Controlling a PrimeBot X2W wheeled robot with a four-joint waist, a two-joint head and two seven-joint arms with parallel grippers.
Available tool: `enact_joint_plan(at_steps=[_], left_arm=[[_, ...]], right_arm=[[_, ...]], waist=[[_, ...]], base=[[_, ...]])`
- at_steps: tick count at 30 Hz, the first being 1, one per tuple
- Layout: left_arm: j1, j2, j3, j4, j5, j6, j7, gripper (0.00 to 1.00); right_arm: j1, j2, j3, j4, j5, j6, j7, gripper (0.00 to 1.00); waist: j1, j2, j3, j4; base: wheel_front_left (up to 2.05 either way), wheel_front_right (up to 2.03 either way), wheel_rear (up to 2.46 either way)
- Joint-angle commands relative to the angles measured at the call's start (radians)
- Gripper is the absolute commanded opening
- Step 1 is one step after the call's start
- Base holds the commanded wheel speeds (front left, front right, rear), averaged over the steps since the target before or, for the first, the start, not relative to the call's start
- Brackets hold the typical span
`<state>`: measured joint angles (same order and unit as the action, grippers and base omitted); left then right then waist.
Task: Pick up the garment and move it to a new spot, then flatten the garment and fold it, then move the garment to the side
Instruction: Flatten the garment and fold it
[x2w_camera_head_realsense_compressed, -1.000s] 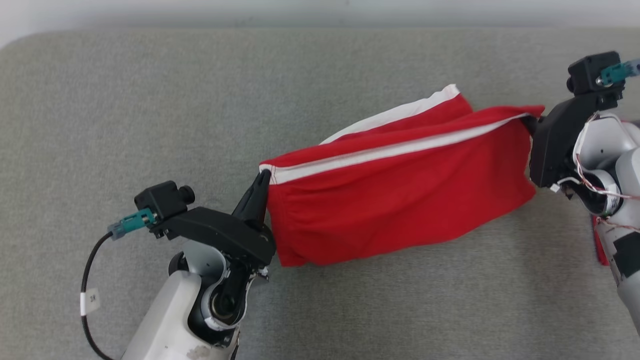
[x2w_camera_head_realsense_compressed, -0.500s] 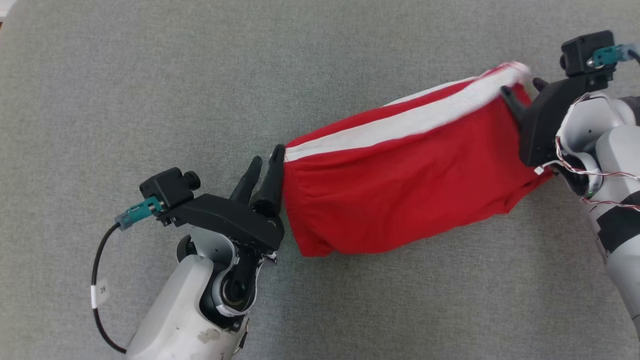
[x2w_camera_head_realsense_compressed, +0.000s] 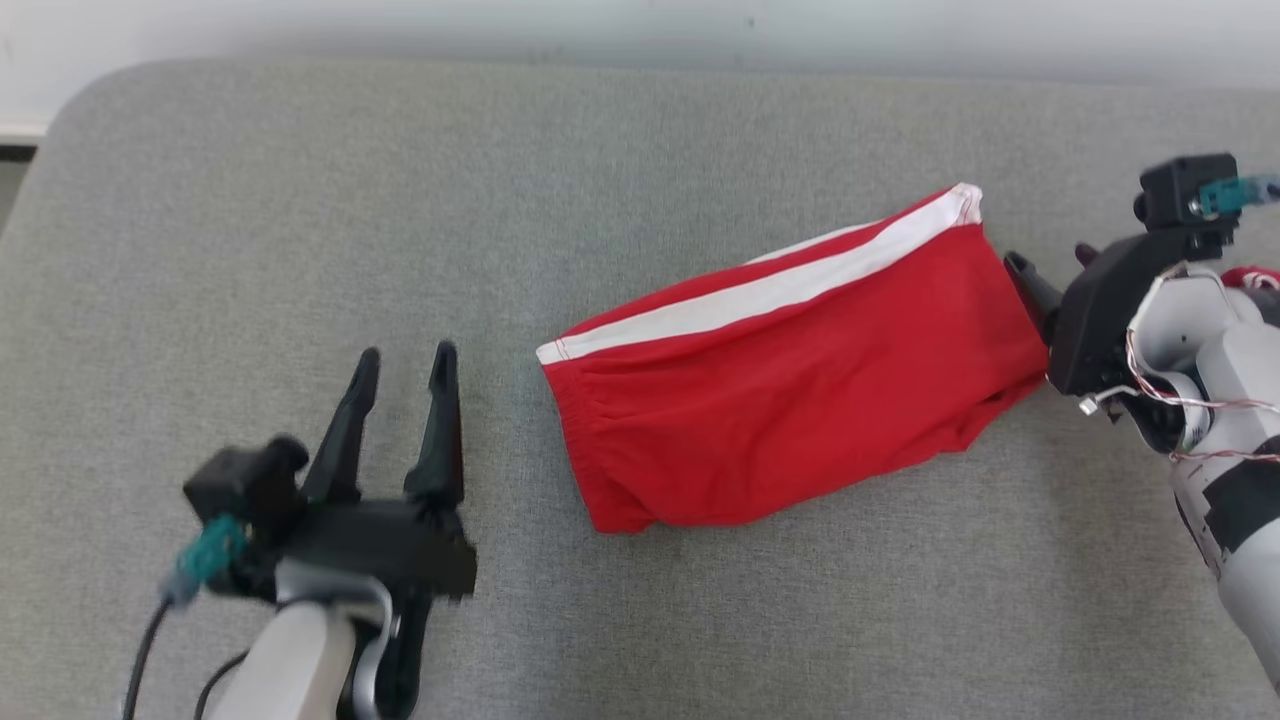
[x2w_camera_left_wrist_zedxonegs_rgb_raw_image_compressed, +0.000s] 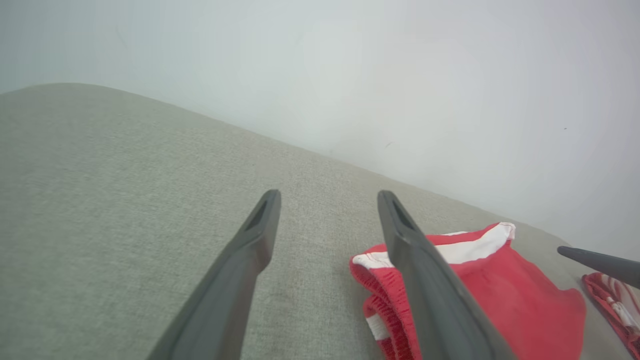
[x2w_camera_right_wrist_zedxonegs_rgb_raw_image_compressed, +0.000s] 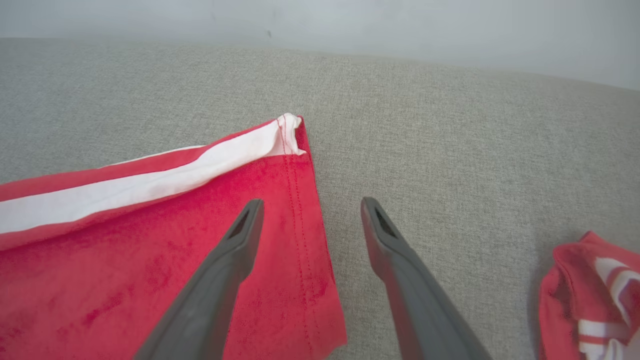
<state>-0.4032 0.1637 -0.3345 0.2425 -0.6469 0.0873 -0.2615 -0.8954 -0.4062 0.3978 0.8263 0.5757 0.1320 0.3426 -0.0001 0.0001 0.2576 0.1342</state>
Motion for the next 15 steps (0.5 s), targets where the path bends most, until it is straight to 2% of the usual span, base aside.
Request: enact_joint_plan(at_steps=[1,4,9,15], left_arm=[[0.047,0.0,0.019,-0.023,0.057,-0.004,-0.003,1.0],[0.124,-0.01,0.085,-0.083,0.195,-0.01,-0.002,1.0],[0.234,-0.053,0.174,-0.163,0.348,-0.054,-0.003,1.0],[0.325,-0.097,0.254,-0.206,0.417,-0.111,-0.002,1.0]], right_arm=[[0.014,-0.004,-0.005,0.006,0.012,-0.003,-0.007,1.0],[0.033,-0.012,-0.011,0.033,0.01,-0.003,-0.024,1.0],[0.041,-0.009,-0.034,0.096,0.007,-0.003,-0.046,1.0],[0.023,-0.003,-0.044,0.148,-0.005,-0.003,-0.055,1.0]], waist=[[0.0001,-0.0001,-0.025,0.001],[0.0001,-0.0001,-0.031,0.008],[0.0001,-0.0001,-0.024,0.032],[0.0001,-0.0001,-0.003,0.053]], base=[[0.0,0.0,0.0],[0.0,0.0,0.0],[0.0,0.0,0.0],[0.0,0.0,0.0]])
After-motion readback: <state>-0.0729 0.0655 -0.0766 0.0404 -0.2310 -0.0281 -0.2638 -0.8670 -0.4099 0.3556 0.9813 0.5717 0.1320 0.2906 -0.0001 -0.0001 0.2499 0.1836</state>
